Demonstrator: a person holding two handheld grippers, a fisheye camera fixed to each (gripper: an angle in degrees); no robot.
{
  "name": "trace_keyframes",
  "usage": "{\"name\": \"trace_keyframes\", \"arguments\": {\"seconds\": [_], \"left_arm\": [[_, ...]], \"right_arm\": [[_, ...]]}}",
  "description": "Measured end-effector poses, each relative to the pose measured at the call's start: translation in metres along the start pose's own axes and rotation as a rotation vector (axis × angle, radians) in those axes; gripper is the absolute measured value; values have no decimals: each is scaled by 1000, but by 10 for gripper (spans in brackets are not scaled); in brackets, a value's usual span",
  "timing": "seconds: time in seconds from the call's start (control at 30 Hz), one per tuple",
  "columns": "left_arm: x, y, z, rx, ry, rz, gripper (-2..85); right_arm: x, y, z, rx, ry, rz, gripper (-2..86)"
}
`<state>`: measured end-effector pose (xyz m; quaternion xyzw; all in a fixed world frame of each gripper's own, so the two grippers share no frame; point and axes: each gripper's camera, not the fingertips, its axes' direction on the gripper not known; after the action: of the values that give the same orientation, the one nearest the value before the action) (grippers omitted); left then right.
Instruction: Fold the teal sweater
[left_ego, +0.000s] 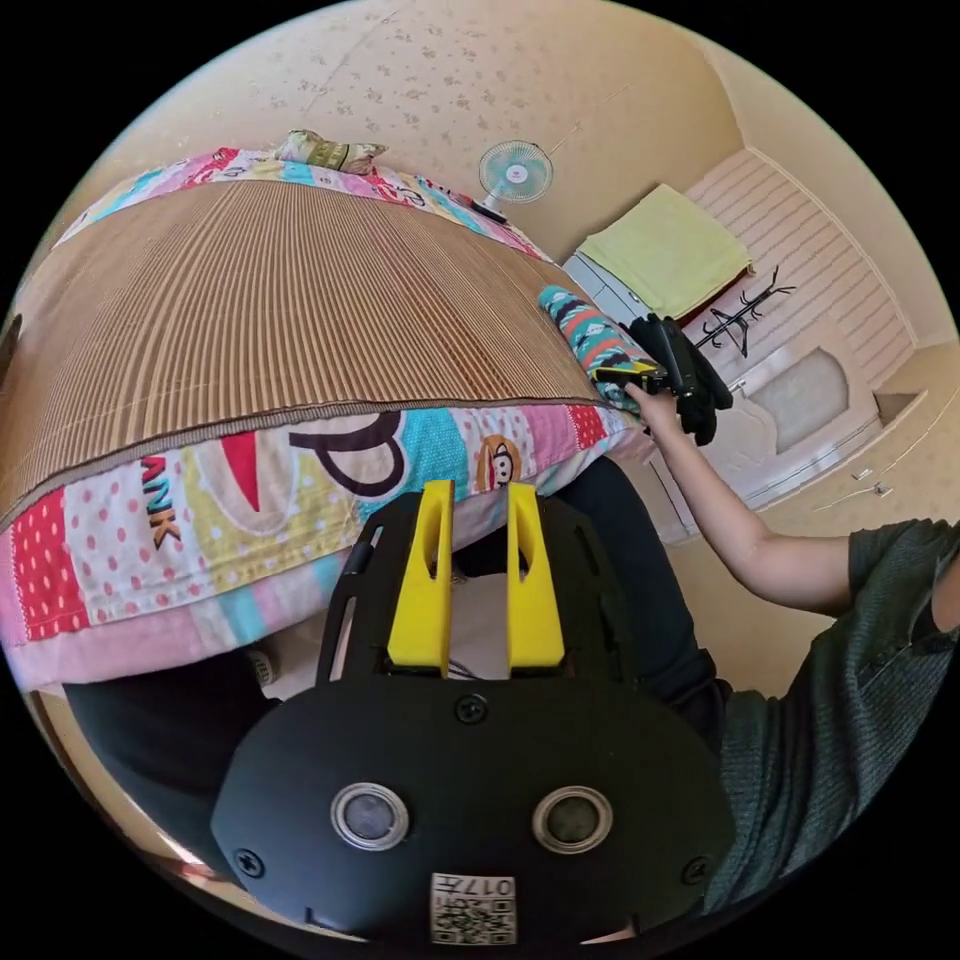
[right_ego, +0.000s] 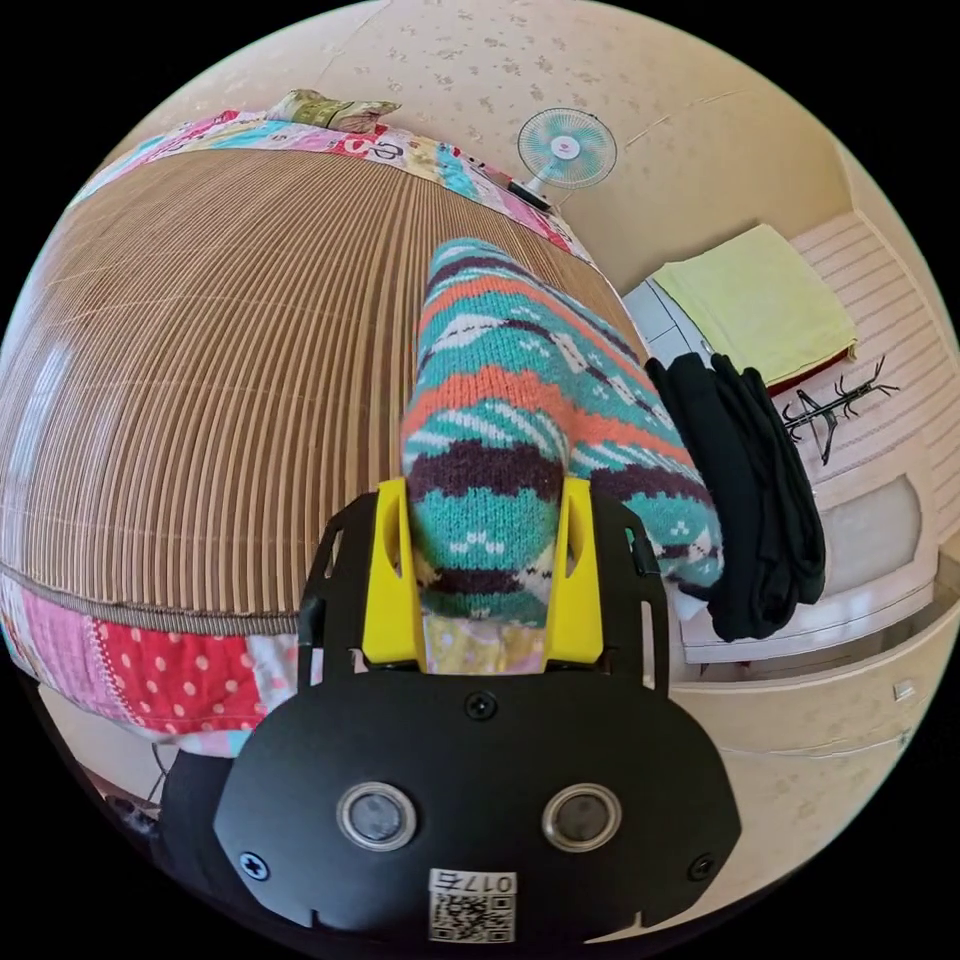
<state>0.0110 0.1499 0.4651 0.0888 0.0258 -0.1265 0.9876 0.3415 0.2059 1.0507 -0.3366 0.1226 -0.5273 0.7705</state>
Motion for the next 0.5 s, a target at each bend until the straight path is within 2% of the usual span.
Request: {"name": "trace_keyframes", "arguments": {"seconds": [0.1,0.2,0.27,0.33,0.47,0.5], "left_arm": [[-11,4,-38,63,-79,-16,82],[-41,9,-93,159,-151,-92,83],[-75,19,-155,277,-257,-189,86],[-97,24,-207,346,-397,-279,95],[-126,15,-337,505,-680,-406,131],[-131,10,-354,507,-696,-428,133]], "right_arm": [[10,4,-5,26,-3,27,189],[27,34,-39,136,-41,116,151],[46,65,-66,229,-195,196,105],[70,105,-80,299,-526,264,67],[80,138,-60,258,-880,224,37],[78,142,-52,237,-970,167,25]]}}
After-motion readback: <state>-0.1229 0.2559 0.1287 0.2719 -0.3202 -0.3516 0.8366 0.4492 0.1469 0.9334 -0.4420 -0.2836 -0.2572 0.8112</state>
